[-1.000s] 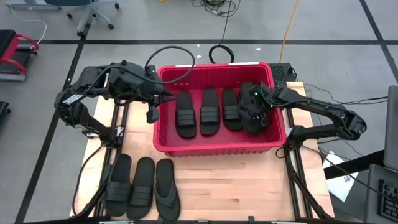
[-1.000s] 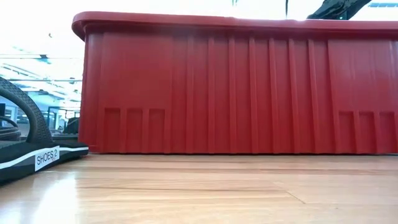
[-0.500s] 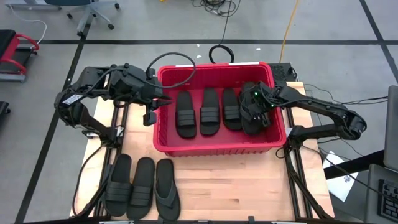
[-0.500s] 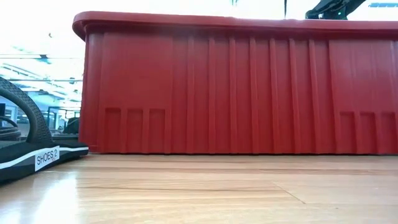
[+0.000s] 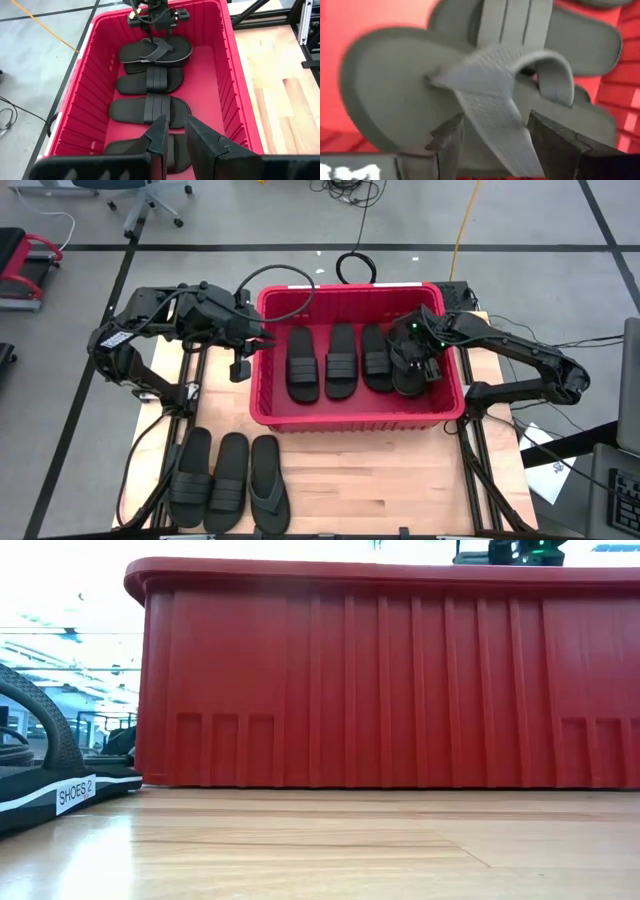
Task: Pick and place slides into bin
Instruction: Stack the black slipper on top of the black slipper
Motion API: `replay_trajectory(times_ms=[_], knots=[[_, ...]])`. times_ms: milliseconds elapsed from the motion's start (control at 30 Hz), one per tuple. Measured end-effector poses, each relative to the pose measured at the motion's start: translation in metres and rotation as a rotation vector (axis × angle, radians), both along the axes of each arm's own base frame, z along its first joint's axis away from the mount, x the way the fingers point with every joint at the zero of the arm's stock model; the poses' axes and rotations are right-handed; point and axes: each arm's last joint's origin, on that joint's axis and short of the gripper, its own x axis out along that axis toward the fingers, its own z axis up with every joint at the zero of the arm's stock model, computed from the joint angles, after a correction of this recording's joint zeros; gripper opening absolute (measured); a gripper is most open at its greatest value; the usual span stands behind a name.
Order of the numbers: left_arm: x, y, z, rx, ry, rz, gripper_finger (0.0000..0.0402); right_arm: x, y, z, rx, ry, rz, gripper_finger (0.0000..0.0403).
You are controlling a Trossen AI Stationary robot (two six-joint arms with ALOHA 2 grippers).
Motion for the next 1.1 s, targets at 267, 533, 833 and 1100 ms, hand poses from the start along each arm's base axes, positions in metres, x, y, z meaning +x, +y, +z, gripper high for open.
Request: replay_trajectory(times_ms=[267,533,833,1100], knots=[[0.0,0.0,0.0,-0.007,-0.002,0.006,0.0063,0.005,0.004,0.015,0.164,-0.142,0.005,0.0212],[0.0,0.0,0.0,-0.036,-0.008,0.028,0.0063,0.004,0.006,0.016,0.18,-0.144,-0.03,0.0212],[0.0,0.0,0.0,-0.049,-0.01,0.038,0.0063,0.0,0.007,0.017,0.182,-0.089,-0.052,0.0212],[-0.001,0.002,0.0,0.029,0.005,0.052,0.0063,0.011,0.0,0.054,0.119,-0.266,-0.176,0.0197]])
